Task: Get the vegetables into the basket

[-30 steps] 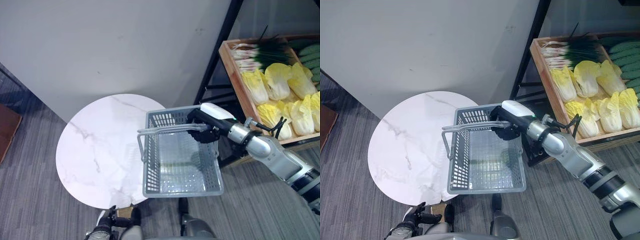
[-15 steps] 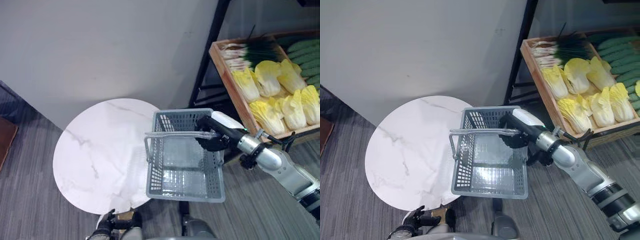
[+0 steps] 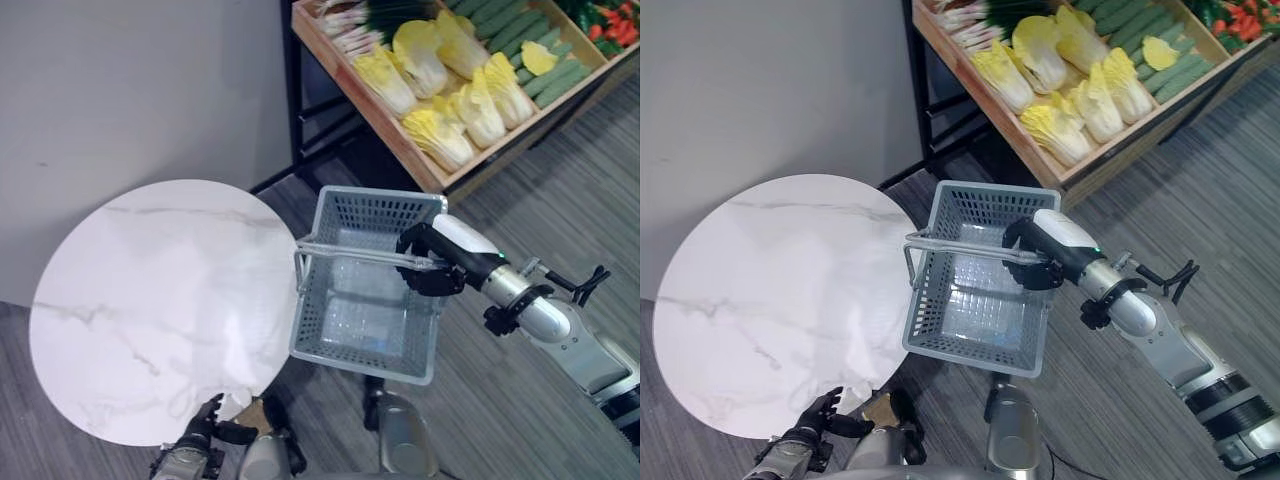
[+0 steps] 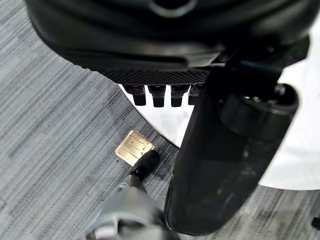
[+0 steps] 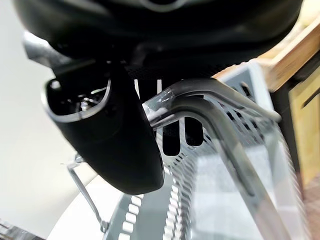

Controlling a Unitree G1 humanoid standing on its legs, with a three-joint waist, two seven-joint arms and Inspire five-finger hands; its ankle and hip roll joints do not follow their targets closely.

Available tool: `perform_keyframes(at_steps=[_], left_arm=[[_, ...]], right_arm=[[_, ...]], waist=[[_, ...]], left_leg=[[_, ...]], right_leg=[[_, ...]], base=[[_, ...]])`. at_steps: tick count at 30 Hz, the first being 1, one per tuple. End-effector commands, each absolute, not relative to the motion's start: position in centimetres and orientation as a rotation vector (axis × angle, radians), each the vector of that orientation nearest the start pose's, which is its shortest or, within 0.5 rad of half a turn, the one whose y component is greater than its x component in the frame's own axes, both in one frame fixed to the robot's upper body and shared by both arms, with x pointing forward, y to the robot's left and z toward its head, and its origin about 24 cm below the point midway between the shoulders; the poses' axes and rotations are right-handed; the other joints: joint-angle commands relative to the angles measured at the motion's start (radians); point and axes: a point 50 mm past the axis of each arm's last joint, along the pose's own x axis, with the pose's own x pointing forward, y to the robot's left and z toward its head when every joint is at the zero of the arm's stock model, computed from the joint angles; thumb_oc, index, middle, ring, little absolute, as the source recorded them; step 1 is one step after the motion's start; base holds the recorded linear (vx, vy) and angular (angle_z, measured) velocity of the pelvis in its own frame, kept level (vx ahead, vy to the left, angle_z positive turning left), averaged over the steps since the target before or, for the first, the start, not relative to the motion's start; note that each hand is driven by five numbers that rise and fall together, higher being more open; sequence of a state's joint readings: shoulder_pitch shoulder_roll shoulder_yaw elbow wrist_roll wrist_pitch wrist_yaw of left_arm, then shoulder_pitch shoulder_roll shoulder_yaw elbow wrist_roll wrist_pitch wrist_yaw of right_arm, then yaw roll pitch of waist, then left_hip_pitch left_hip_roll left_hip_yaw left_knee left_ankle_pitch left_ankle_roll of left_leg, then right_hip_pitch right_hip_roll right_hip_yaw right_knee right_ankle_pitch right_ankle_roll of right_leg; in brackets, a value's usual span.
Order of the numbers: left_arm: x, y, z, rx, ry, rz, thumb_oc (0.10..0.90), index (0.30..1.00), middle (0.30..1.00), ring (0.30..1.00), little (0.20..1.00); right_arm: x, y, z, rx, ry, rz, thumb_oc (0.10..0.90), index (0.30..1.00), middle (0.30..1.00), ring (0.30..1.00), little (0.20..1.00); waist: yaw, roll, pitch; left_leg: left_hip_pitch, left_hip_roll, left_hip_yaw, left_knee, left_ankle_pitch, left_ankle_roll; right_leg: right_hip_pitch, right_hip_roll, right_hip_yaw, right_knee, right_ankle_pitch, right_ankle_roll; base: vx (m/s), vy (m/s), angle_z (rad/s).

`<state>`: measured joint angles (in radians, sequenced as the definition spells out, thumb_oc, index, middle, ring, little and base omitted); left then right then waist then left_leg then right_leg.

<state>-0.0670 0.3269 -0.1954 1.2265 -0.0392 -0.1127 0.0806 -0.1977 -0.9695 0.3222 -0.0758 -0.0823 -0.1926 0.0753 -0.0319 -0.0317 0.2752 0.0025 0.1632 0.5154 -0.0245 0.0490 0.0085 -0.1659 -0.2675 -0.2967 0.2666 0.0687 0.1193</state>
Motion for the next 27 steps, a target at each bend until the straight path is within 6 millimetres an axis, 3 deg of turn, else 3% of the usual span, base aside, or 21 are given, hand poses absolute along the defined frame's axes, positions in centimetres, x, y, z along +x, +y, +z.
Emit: perform_keyframes(at_steps=[1,2,4,6,9,13,19,27], left_arm=[[9.5,26.8,-14.9,0.417,1.128,0.108,0.9,1.0,1.0,1.0,1.0],[9.4,26.8,-14.9,0.417,1.129,0.11,0.9,1.0,1.0,1.0,1.0],[9.3,26.9,-14.9,0.398,1.131,0.135,0.9,1.0,1.0,1.0,1.0],[8.9,27.2,-14.9,0.375,1.142,0.172,0.9,1.0,1.0,1.0,1.0],[8.6,27.1,-15.0,0.362,1.155,0.181,0.9,1.0,1.0,1.0,1.0],[8.1,26.2,-15.5,0.352,1.179,0.168,0.9,1.0,1.0,1.0,1.0],[7.9,25.3,-15.8,0.335,1.183,0.153,0.9,1.0,1.0,1.0,1.0],[8.4,24.3,-15.9,0.346,1.163,0.094,0.9,1.0,1.0,1.0,1.0]], right_arm=[[27.2,-17.2,21.8,-0.926,-0.756,0.42,0.4,0.3,0.3,0.3,0.3],[27.2,-17.2,21.8,-0.924,-0.756,0.421,0.4,0.3,0.3,0.3,0.3],[27.5,-16.6,21.8,-0.905,-0.761,0.436,0.4,0.3,0.3,0.3,0.3],[27.4,-16.0,21.9,-0.889,-0.777,0.459,0.4,0.3,0.3,0.3,0.3],[27.3,-15.9,22.0,-0.884,-0.783,0.463,0.4,0.3,0.3,0.3,0.3],[26.8,-16.2,22.1,-0.93,-0.792,0.47,0.4,0.3,0.3,0.3,0.3],[26.0,-18.5,21.3,-0.987,-0.731,0.41,0.4,0.3,0.3,0.3,0.3],[24.3,-21.8,20.0,-0.988,-0.636,0.304,0.4,0.3,0.3,0.3,0.3]], waist=[[0.041,-0.032,-0.123],[0.042,-0.033,-0.123],[0.075,-0.057,-0.142],[0.104,-0.071,-0.144],[0.107,-0.069,-0.143],[0.079,-0.036,-0.132],[0.035,0.002,-0.106],[-0.03,0.053,-0.101]], left_leg=[[-0.122,-0.005,-0.013,0.046,-0.018,-0.047],[-0.121,-0.005,-0.01,0.048,-0.019,-0.047],[-0.162,0.016,0.059,0.074,-0.005,-0.044],[-0.163,0.042,0.117,0.092,0.004,-0.06],[-0.169,0.064,0.121,0.124,0.01,-0.074],[-0.185,0.122,0.124,0.152,0.062,-0.124],[-0.177,0.185,0.13,0.17,0.115,-0.17],[-0.129,0.23,0.135,0.142,0.177,-0.213]], right_leg=[[0.153,-0.09,0.026,-0.045,0.055,0.094],[0.154,-0.091,0.029,-0.048,0.057,0.096],[0.223,-0.077,0.004,-0.058,0.078,0.098],[0.23,-0.07,-0.08,-0.123,0.073,0.108],[0.23,-0.057,-0.119,-0.147,0.043,0.1],[0.244,0.015,-0.119,-0.237,-0.066,0.058],[0.254,0.073,-0.087,-0.264,-0.102,0.033],[0.245,0.127,-0.031,-0.247,-0.136,-0.005]], base=[[-0.16,-0.002,-0.98],[-0.23,-0.083,-1.06],[-0.22,-0.079,-1.17],[-0.11,-0.129,-1.91],[-0.04,-0.121,-0.67],[-0.04,-0.199,-0.14],[-0.05,-0.135,-0.13],[-0.02,-0.094,-0.13]])
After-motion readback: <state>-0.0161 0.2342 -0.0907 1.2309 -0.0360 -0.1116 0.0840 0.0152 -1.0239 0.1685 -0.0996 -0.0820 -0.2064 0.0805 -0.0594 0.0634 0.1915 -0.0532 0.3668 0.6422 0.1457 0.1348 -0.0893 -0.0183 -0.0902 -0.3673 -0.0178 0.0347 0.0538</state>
